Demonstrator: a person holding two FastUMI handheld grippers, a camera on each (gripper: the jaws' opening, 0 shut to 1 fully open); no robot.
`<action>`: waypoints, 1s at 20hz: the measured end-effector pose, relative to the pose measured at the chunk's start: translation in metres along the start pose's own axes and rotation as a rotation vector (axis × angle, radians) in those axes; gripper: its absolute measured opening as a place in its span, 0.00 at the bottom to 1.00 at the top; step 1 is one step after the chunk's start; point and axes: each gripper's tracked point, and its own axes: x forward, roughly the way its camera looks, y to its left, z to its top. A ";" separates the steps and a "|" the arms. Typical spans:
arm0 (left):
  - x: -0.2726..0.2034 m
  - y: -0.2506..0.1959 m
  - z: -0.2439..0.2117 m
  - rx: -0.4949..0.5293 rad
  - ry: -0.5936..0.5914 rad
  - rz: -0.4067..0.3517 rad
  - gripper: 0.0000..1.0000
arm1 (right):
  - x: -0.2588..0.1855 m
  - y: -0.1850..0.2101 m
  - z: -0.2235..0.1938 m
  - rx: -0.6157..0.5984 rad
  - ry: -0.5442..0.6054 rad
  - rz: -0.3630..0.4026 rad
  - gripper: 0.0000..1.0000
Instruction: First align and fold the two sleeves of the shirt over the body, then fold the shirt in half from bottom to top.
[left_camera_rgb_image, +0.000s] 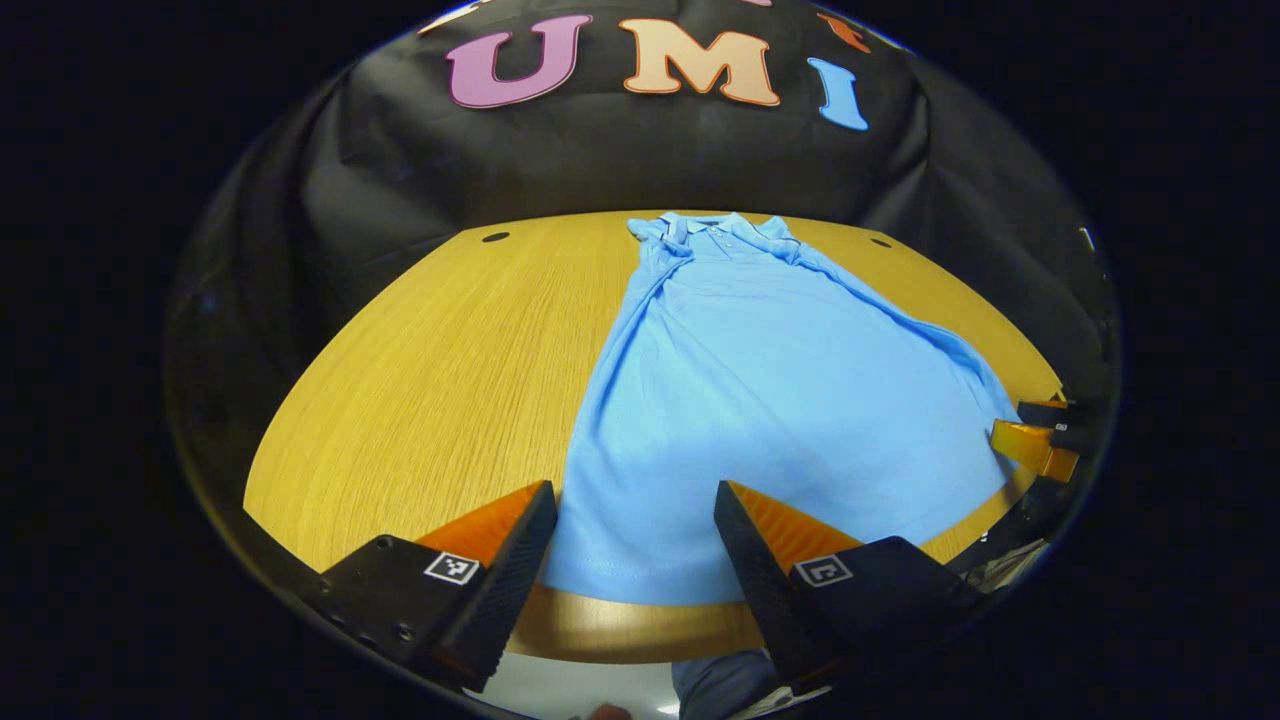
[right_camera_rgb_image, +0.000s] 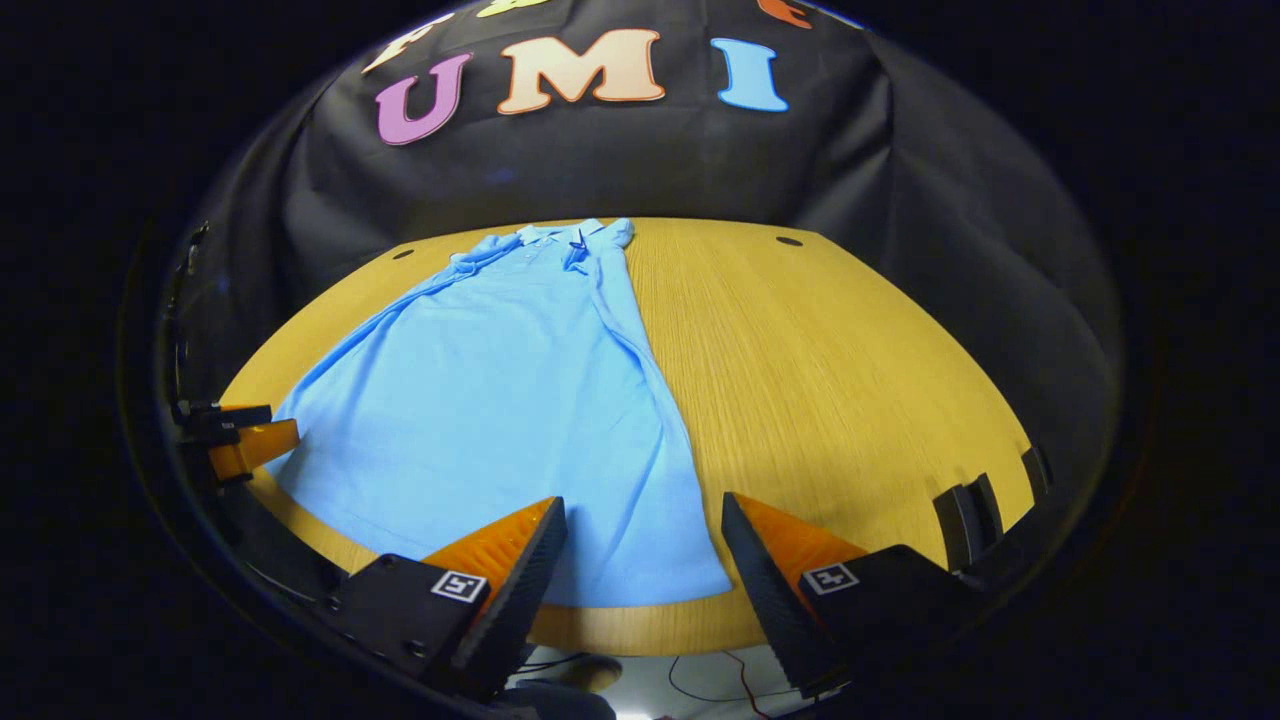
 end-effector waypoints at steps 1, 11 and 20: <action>0.000 -0.001 -0.003 -0.001 0.007 -0.002 0.97 | 0.004 0.001 0.001 0.004 0.007 0.000 0.96; 0.005 -0.030 0.003 -0.113 0.046 -0.087 0.00 | 0.004 0.042 0.001 -0.028 0.031 0.109 0.03; 0.012 -0.031 0.070 -0.112 0.022 -0.144 0.00 | 0.006 0.056 0.082 0.049 -0.076 0.156 0.02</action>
